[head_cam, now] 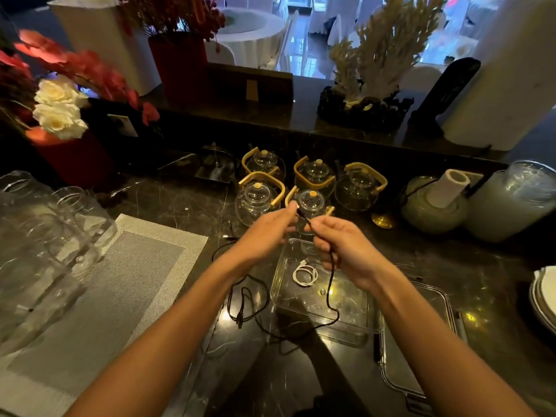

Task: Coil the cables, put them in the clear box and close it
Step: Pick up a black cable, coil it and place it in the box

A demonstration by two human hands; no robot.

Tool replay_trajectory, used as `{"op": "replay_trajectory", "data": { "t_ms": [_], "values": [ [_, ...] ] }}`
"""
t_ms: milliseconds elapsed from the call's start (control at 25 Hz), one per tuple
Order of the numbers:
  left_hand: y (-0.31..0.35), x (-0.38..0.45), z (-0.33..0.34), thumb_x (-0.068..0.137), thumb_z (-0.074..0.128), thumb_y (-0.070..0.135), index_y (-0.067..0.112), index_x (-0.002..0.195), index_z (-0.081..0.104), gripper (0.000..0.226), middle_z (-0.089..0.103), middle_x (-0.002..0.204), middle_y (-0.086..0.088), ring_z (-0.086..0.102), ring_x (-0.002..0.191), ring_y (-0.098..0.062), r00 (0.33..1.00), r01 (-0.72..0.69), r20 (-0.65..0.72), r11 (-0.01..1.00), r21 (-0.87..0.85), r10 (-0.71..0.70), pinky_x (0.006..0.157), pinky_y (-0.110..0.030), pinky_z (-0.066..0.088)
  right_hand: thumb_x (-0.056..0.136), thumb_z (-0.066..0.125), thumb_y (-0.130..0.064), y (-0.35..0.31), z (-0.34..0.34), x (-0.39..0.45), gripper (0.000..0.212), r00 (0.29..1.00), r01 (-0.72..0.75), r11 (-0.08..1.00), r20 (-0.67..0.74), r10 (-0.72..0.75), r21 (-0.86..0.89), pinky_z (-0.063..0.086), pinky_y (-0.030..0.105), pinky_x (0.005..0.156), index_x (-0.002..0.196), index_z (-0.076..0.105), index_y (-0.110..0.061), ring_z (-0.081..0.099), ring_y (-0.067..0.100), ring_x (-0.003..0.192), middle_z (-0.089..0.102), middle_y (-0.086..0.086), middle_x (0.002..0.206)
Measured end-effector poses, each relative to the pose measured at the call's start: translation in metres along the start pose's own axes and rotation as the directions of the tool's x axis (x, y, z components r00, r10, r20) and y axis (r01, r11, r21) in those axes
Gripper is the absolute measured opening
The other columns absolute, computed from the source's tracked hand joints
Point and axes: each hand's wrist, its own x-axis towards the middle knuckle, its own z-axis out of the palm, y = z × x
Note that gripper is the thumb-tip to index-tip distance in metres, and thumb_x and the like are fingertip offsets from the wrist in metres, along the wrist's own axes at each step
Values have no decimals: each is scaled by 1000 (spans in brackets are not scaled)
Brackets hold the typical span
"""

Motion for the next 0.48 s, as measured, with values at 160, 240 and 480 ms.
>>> {"op": "replay_trajectory", "data": {
  "t_ms": [160,240,480],
  "values": [
    [0,12,32,101,37,60,35,82,67,44,71,100,9,65,104,-6,998,-5,55,1000,-20,6,107,-38,47,106,50,-25,13,4,-9,17,1000,-1,991,21,-2,133,34,19,42,100,59,-12,31,7,46,40,-3,58],
    [-4,17,42,98,37,65,33,80,66,46,72,100,3,66,104,-11,999,-23,33,1000,-3,23,108,-43,46,106,49,-22,16,4,-14,17,1000,-21,970,22,16,242,35,20,43,94,58,-14,33,8,47,38,-3,58],
    [-12,21,55,105,38,47,12,124,68,50,73,121,-6,67,115,-12,998,-51,36,980,-190,59,108,-32,47,105,51,-24,27,5,-19,17,996,-78,926,66,58,369,38,23,40,92,59,-15,36,9,43,34,-2,56]
  ]
}}
